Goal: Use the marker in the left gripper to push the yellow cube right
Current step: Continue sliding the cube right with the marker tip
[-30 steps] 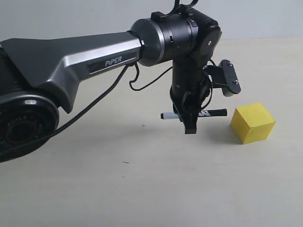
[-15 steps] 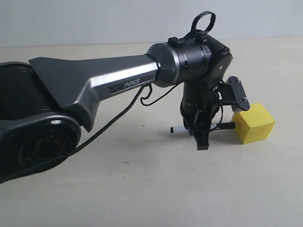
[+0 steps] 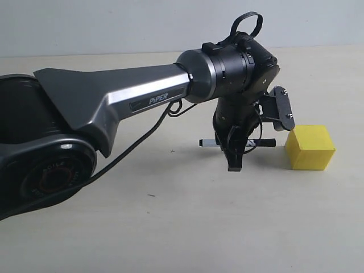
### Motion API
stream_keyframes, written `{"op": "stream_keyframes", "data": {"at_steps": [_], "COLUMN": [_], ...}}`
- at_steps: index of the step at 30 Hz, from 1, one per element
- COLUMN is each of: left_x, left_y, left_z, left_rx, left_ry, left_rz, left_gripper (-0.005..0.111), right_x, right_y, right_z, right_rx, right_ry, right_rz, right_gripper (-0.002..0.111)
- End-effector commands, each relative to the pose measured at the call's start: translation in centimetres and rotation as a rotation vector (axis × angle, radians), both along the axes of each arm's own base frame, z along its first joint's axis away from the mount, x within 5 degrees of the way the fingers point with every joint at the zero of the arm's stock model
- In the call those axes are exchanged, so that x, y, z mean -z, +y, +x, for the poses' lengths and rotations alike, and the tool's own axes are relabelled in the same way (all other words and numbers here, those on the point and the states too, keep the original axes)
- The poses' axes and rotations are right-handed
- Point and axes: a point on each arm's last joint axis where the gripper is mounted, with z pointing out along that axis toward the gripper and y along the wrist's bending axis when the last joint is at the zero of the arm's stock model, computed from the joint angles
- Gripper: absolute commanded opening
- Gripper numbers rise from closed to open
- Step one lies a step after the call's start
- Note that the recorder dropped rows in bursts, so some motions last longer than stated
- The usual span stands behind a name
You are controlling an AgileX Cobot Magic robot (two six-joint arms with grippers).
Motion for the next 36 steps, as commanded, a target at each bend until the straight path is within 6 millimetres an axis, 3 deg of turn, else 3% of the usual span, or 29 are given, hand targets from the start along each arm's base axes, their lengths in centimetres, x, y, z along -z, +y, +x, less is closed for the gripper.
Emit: {"op": "stream_keyframes", "data": {"at_steps": [1,15,26,36], "left_x": [-0.5,-0.3,-0.1,-0.3], "left_y": [-0.7,-2.4,-1.0,-3.2], "left_z": [-0.3,-0.9,-0.6,-2.4], "left_rx": [0.039,0.056,0.045,0.106], "left_ry": [-0.003,-0.009,-0.001,-0.037], "left_rz": [-0.052,-0.182,-0.049,-0.134], "left_gripper": [0.0,0.0,0.0,0.0], "right_x": [0.1,0.1,0.1,0.1], "right_y": [0.0,0.0,0.0,0.0], "right_z": [0.0,0.0,0.0,0.0], "right_rx": [0.003,0.003,0.003,0.003], "right_ry": [-0.005,-0.005,-0.005,-0.005], "right_rz": [-0.005,-0.005,-0.005,-0.005], "right_gripper": [0.0,0.0,0.0,0.0]}}
